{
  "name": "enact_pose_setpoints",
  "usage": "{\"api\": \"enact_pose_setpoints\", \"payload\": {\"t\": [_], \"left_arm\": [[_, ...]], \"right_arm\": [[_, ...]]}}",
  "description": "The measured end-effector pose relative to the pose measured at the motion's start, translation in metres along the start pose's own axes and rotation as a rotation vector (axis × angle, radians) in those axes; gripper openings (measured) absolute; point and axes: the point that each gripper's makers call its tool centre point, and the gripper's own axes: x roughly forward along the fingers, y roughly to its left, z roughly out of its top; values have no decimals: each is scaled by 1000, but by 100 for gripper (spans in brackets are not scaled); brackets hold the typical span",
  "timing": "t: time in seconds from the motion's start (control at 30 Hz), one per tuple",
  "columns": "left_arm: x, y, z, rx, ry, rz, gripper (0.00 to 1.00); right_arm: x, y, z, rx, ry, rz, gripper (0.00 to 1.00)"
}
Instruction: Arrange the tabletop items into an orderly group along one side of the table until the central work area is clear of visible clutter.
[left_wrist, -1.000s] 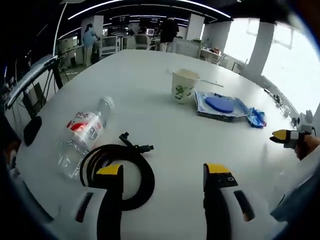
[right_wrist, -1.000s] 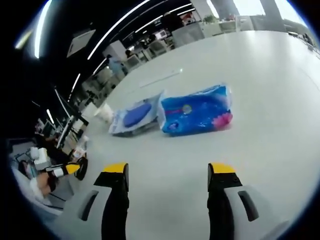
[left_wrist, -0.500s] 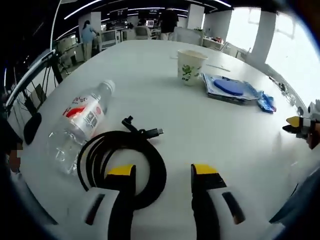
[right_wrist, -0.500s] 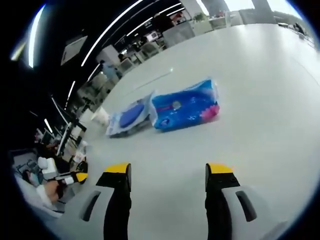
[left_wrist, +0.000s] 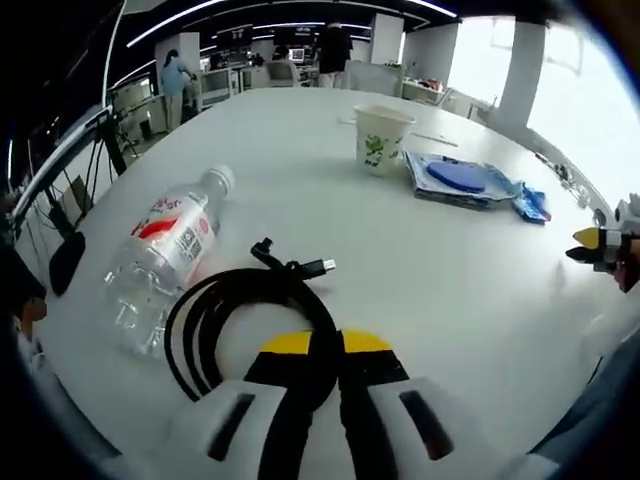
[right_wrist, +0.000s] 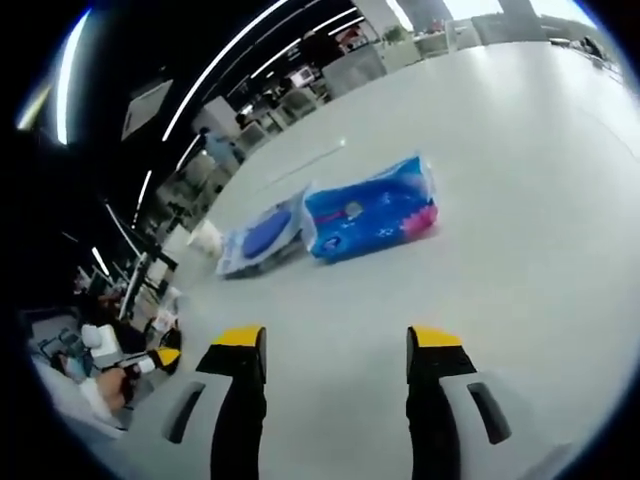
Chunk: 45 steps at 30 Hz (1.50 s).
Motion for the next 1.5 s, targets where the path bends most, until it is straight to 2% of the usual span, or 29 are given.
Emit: {"api": "enact_pose_setpoints", "payload": {"t": [0.13,0.2,0.27,0.4,0.57,0.63,0.7,0.73,0.83,0.87,0.97,1.03,1.07,1.1,1.27,1.4,1.5], "left_arm": [[-5,-10,10,68,-28,-23,4],[-12,-15,21,118,-65,-21,3],[-15,-23,29,151,-89,-41,3],[-20,-39,38,264,-99,-63,2],[-25,-73,55,435,-130,-104,1],[-27,-91,59,488,-147,-136,0],[-29,-107,63,576,-157,-151,0],[-31,-116,66,619,-172,-163,0],[-38,-137,73,757,-200,-185,0],[-39,-140,74,779,-206,-188,0],[-48,-161,80,923,-249,-208,0],[-53,-171,82,1002,-274,-210,1],[-54,-173,82,1015,-279,-210,1],[-57,-179,81,1068,-287,-216,1],[-62,-196,75,1171,-305,-248,1],[-64,-209,72,1258,-324,-263,1],[-66,-218,70,1299,-337,-277,1]], "right_arm": [[1,1,1,14,-5,13,54],[3,5,1,17,-1,27,54],[4,12,1,19,0,48,54],[7,32,2,29,5,109,54],[12,61,5,47,12,199,55],[12,80,6,54,16,251,56],[13,97,7,88,26,313,56],[14,106,11,92,7,353,57],[13,125,5,170,56,416,58],[13,132,1,192,77,436,59],[14,140,-4,177,93,455,59],[12,146,-7,172,111,477,60],[11,148,-6,182,108,489,60],[11,150,-5,198,104,500,60],[12,156,-3,303,114,519,63],[12,160,-10,285,143,517,62],[12,161,-12,284,155,523,55]]}}
